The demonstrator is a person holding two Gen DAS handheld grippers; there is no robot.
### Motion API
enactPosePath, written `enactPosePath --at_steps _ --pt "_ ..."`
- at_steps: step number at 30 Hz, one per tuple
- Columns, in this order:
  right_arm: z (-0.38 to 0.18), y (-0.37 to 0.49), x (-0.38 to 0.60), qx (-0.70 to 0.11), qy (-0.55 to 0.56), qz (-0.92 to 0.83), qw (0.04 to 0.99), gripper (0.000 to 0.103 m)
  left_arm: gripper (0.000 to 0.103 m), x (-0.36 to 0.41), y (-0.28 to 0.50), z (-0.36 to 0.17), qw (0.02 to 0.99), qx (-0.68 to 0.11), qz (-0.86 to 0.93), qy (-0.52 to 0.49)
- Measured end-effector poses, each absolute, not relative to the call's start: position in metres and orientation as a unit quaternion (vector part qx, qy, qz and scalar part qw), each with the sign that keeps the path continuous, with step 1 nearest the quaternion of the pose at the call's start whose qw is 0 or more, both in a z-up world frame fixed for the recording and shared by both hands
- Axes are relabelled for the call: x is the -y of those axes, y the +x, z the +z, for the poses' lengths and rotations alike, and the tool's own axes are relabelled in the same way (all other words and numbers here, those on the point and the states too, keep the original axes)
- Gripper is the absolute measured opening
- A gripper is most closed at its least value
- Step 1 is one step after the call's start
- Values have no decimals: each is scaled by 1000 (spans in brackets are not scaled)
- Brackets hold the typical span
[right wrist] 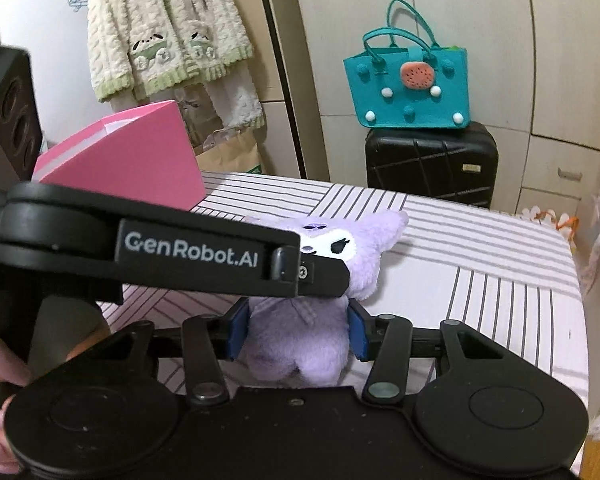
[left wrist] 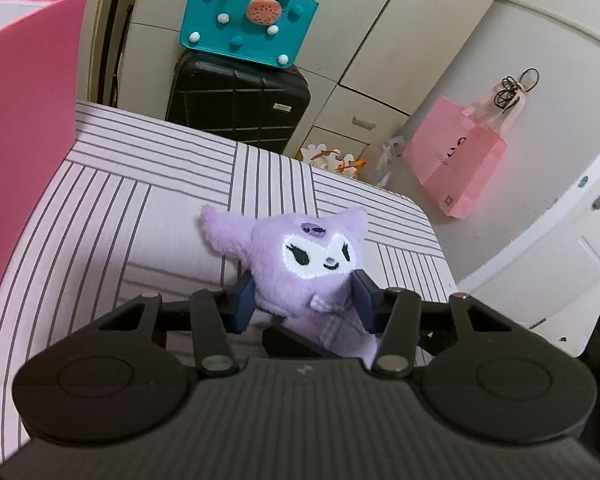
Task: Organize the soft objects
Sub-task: 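Close the left tool on the Kuromi plush while the right tool also grips it, then lift the Kuromi plush with both tools and carry it over the box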
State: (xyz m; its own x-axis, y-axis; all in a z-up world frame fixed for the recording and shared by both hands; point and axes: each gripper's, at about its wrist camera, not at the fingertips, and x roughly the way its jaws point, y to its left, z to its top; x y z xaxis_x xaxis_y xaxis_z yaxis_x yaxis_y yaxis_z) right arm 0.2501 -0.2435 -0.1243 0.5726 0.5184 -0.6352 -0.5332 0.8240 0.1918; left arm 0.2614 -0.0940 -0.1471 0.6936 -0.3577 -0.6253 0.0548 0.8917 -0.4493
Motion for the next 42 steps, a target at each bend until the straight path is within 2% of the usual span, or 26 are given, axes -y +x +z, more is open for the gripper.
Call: enactPosePath --at_steps 16,30,42 --pt "-114 197 244 -369 43 281 885 55 47 89 207 -127 899 -378 -152 -161" --pt "-93 161 243 -383 52 264 884 55 46 73 176 -117 874 -392 -215 -188" --pt "-58 120 238 -367 34 281 886 55 45 61 123 -77 896 -342 -244 -142"
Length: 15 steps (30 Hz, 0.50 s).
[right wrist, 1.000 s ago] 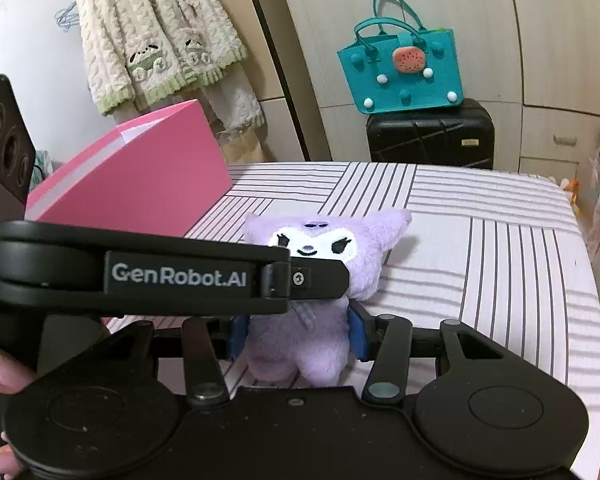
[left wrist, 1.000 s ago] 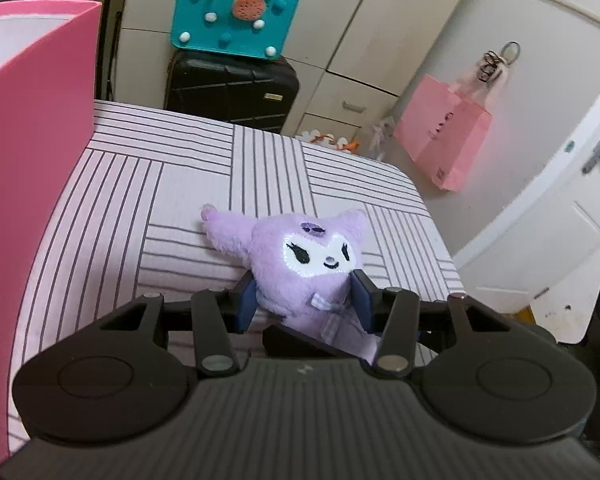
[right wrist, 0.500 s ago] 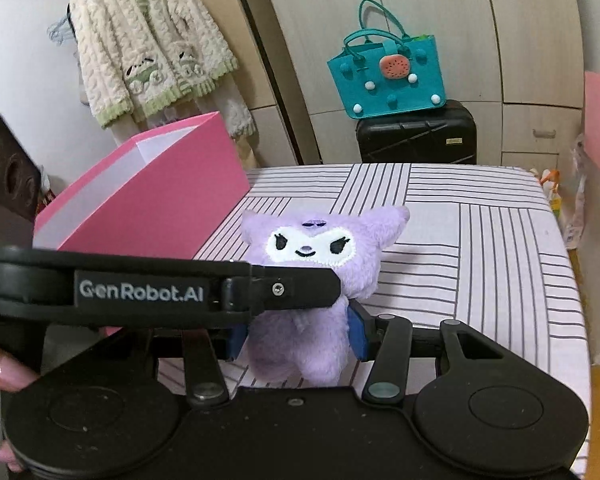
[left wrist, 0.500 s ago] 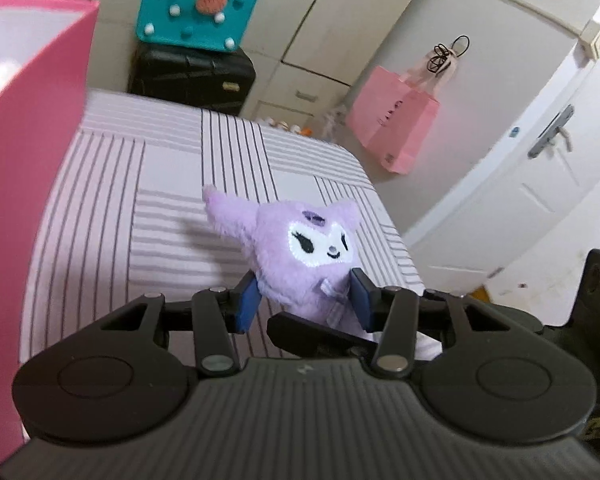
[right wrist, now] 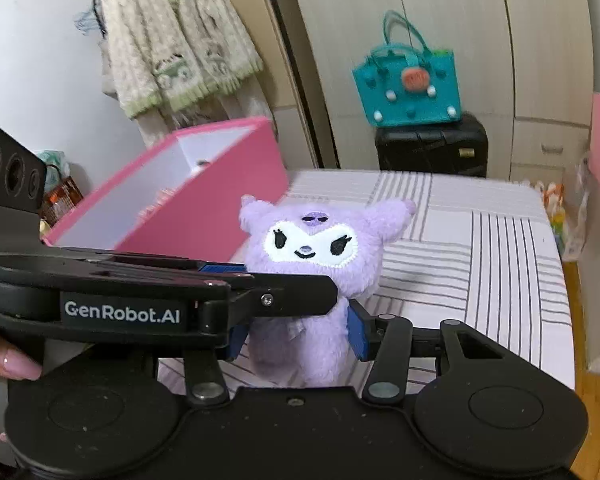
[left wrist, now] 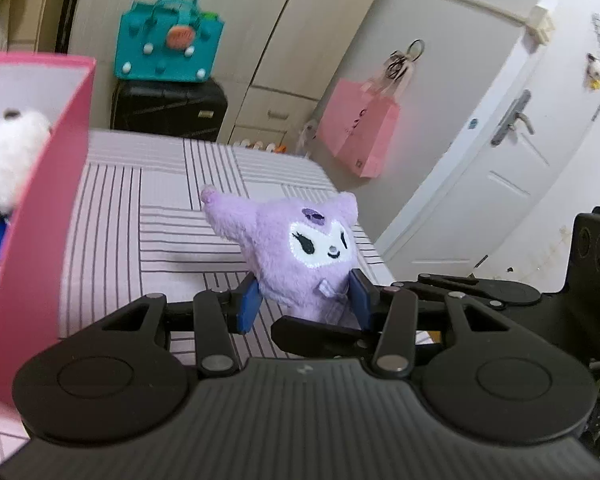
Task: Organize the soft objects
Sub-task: 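Lift the Kuromi plush with both tools and carry it over the box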
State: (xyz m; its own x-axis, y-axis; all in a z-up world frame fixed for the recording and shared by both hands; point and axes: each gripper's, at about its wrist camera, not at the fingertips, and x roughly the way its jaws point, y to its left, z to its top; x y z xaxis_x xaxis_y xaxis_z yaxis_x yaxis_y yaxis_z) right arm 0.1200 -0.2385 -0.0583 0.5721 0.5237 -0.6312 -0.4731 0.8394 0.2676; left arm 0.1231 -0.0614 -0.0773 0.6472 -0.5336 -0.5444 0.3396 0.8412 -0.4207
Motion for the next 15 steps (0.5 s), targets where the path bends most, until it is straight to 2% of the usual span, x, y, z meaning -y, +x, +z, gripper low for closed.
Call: enactPosePath --at_steps 6,15 --pt "-38 90 227 -339 4 295 893 55 45 49 99 -57 894 -344 -262 -119" --pt "-17 66 213 -361 6 337 869 55 44 23 74 -38 872 -383 -283 -114"
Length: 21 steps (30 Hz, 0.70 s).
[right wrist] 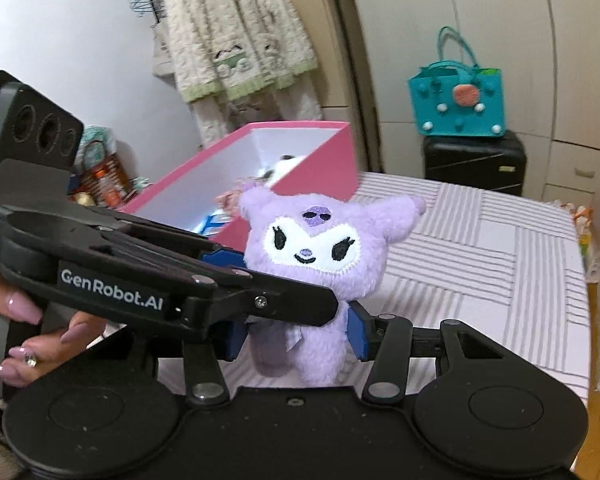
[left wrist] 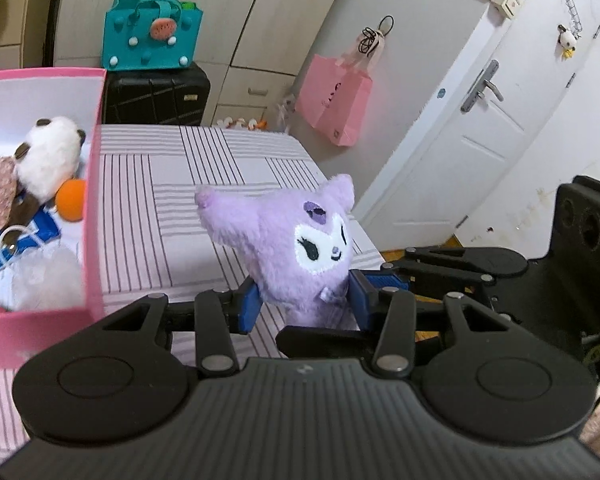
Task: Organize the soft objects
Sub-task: 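Lift the Kuromi plush with both tools and carry it over the box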
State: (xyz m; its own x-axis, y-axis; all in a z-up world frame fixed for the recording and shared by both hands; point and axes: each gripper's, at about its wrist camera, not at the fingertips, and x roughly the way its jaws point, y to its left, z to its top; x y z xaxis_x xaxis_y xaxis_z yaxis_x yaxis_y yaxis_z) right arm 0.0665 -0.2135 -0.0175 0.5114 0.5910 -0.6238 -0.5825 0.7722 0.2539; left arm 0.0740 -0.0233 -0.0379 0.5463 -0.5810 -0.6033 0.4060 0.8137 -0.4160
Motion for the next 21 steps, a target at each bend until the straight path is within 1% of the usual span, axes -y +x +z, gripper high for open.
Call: enactPosePath --at_steps 7,13,21 --pt "3 47 192 -373 -5 374 849 55 42 -3 53 -19 864 -393 -295 -109" --pt "24 39 161 -349 -35 396 849 55 41 -33 39 0 884 -359 -283 -99" --pt "37 52 120 -324 -44 435 839 55 41 -75 43 10 904 -325 -255 -106"
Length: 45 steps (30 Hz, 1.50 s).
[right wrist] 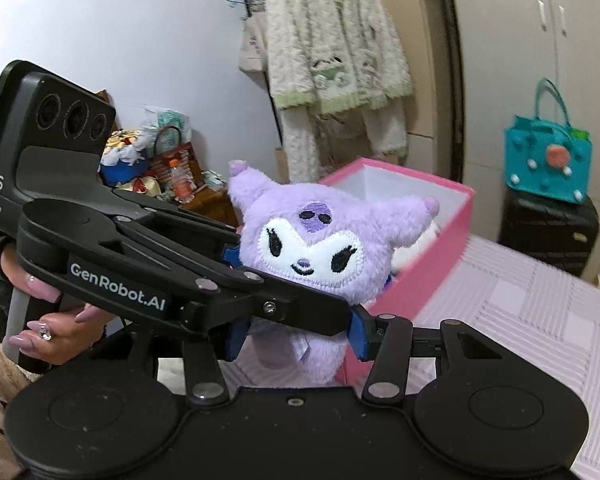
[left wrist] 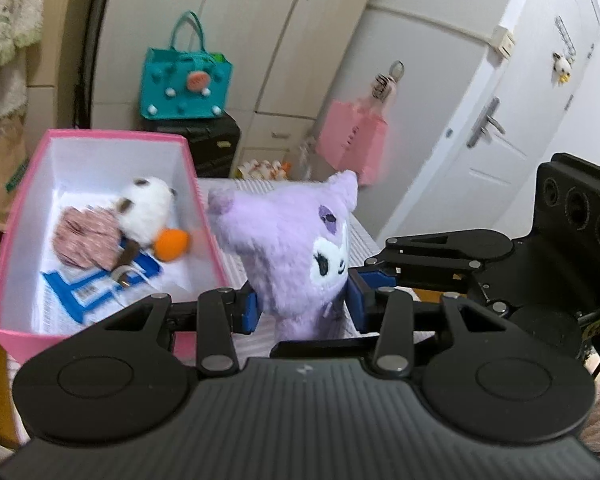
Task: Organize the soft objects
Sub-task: 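Lift the Kuromi plush with both tools and carry it over the box, then open both tools to drop the Kuromi plush into the box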
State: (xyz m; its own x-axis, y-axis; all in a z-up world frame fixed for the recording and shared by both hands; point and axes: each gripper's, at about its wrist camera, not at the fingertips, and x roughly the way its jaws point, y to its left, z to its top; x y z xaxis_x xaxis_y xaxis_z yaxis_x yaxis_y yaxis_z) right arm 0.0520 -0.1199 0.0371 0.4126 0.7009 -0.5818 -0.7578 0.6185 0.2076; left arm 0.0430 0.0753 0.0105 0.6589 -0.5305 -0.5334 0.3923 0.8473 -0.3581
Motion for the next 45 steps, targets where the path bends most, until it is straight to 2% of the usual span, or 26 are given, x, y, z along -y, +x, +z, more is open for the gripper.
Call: enactPosePath --at_steps 13,27,35,42,45 --pt "36 137 47 -309 -18 471 826 55 41 -146 124 13 919 -311 -201 -138" --pt "-13 247 -3 -405 30 445 798 55 41 -177 234 -29 894 -391 -150 -159" --pt "-33 265 -16 -436 20 440 785 56 42 -185 248 -45 887 -408 -138 -166" --pt "-33 268 -17 -423 -8 438 793 68 42 -180 243 -40 908 -385 -101 -132" --pt "-34 263 -15 -416 -39 424 803 69 44 -181 235 -34 919 -368 -81 -113"
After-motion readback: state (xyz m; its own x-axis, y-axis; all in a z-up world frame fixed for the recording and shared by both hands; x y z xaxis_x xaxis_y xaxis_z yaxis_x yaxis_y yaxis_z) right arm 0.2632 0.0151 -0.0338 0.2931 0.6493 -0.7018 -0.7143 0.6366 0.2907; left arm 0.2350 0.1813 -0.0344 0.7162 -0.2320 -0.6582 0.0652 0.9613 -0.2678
